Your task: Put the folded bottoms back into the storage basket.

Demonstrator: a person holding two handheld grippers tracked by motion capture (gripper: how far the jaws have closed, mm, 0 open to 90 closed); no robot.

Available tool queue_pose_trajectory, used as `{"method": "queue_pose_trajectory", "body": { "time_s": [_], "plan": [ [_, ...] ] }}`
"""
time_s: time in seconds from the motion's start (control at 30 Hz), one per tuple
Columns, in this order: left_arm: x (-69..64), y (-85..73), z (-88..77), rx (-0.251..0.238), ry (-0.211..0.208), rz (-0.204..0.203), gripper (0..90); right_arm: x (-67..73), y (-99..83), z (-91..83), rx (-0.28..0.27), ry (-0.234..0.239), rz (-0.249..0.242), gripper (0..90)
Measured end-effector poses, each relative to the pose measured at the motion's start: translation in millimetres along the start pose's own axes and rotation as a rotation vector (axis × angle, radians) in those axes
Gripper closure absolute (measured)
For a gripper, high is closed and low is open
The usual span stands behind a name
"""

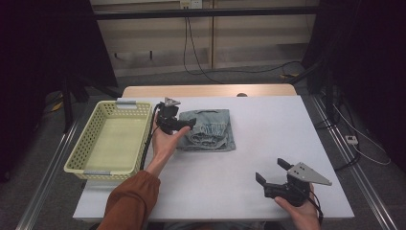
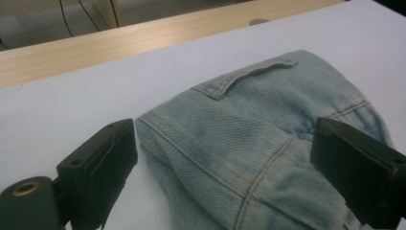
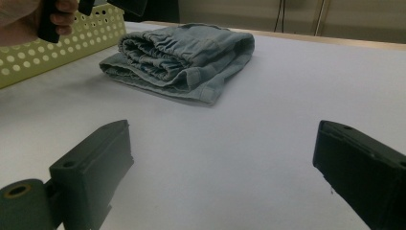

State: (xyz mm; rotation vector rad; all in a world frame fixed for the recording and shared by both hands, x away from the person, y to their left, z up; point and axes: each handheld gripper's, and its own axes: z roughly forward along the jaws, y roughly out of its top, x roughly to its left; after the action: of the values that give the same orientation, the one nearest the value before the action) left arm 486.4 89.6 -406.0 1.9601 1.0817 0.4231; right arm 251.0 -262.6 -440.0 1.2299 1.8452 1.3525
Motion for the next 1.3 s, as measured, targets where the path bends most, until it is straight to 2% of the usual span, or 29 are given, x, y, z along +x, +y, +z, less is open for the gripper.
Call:
{"method": "queue_pose_trajectory", "body": {
  "time_s": [0.17, 0.2, 0.3, 0.43, 0.5, 0.53, 0.6, 0.67, 0.77, 0.83, 0.93, 0.97, 1.07, 1.17, 1.3],
  "plan": [
    [4.0, 0.4, 10.8, 0.022, 0.001, -0.015, 11.6, 0.0, -0.2, 0.2, 0.002, 0.001, 0.0, 6.2],
    [5.4, -1.5, 16.1, 0.04, -0.01, -0.035, 12.0, -0.1, -0.2, 0.2, 0.002, 0.003, -0.003, 6.2],
    [5.8, -5.0, 23.4, 0.053, -0.018, -0.053, 12.9, 0.5, -0.3, 0.2, 0.006, 0.006, -0.003, 6.2],
    [5.5, -7.0, 28.2, 0.066, -0.015, -0.056, 12.9, 0.5, -0.3, 0.3, 0.006, 0.006, -0.003, 6.2],
    [6.7, -9.5, 31.0, 0.107, 0.051, -0.012, 15.0, 0.5, -0.3, 0.0, 0.004, 0.007, -0.001, 6.2],
    [7.7, -11.3, 33.1, 0.118, 0.061, -0.022, 15.1, 0.5, -0.4, 0.0, 0.005, 0.007, -0.001, 6.2],
    [11.0, -13.1, 34.0, 0.15, 0.029, -0.061, 16.8, 0.6, -0.4, 0.0, 0.005, 0.007, 0.001, 6.2],
    [10.7, -13.0, 34.2, 0.161, 0.037, -0.062, 17.0, 0.7, -0.4, 0.0, 0.005, 0.007, 0.001, 6.2],
    [12.2, -15.0, 36.4, 0.185, 0.047, -0.084, 17.0, 0.5, -0.6, 0.3, 0.008, 0.006, -0.005, 6.2],
    [15.9, -17.6, 37.4, 0.2, 0.032, -0.083, 16.8, 0.8, -0.5, -0.2, 0.005, 0.006, -0.001, 6.2],
    [20.4, -21.1, 39.0, 0.212, 0.01, -0.135, 16.8, 0.5, -0.6, -0.4, 0.006, 0.002, -0.003, 6.2],
    [20.4, -21.1, 39.0, 0.212, 0.01, -0.135, 16.8, 0.5, -0.6, -0.4, 0.006, 0.002, -0.003, 6.2],
    [24.7, -24.5, 41.8, 0.245, -0.023, -0.205, 16.9, 1.2, -0.7, -0.3, 0.005, 0.003, -0.006, 6.2],
    [24.7, -24.8, 41.5, 0.246, -0.029, -0.2, 16.8, 1.5, -0.8, -0.2, 0.006, 0.004, -0.006, 6.2],
    [22.9, -24.1, 41.1, 0.259, -0.036, -0.213, 18.9, 1.2, -0.7, -1.4, 0.006, -0.001, -0.013, 6.2]
  ]
}}
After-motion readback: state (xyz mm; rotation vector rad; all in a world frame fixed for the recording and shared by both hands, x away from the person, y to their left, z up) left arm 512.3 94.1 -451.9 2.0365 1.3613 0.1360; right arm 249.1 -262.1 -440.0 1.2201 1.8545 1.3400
